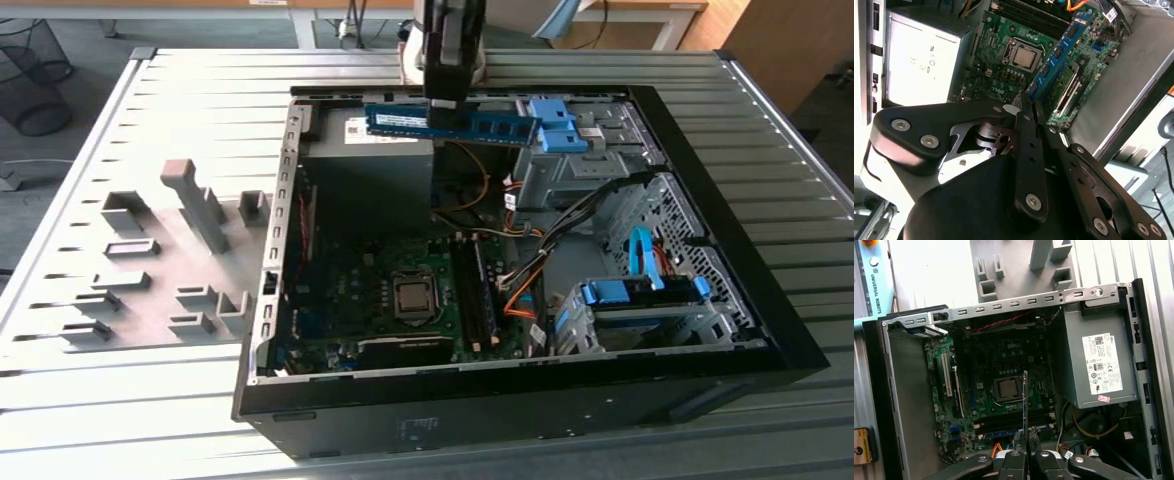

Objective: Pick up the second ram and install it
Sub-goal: 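Insert the second ram into the second slot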

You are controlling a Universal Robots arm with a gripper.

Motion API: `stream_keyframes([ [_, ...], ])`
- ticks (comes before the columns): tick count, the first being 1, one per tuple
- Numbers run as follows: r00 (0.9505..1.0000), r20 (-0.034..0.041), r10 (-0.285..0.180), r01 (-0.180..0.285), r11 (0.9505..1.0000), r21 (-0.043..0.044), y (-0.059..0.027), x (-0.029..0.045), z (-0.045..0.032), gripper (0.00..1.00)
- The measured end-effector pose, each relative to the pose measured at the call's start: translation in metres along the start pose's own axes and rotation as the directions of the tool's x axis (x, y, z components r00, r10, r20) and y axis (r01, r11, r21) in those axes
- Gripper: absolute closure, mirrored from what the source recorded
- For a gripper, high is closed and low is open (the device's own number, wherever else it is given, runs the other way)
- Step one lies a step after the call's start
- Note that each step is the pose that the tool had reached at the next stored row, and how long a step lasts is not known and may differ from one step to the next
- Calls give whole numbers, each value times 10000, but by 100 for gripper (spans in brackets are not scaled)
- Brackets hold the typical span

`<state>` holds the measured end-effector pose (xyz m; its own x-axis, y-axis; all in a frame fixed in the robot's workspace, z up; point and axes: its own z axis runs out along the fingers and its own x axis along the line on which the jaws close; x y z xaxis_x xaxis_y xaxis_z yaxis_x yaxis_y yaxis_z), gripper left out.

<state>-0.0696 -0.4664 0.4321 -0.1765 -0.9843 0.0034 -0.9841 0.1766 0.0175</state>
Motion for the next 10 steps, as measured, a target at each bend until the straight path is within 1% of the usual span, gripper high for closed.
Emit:
stream_keyframes([
  [3, 9999, -3, 173, -173, 9999, 0, 0, 0, 2, 86],
  [6, 9989, -5, 475, -475, 9989, 1, 0, 0, 5, 86],
  [8, 9972, -3, 751, -751, 9972, 0, 0, -1, 7, 86],
  [10, 9942, 1, 1078, -1078, 9942, -1, 0, -1, 11, 86],
])
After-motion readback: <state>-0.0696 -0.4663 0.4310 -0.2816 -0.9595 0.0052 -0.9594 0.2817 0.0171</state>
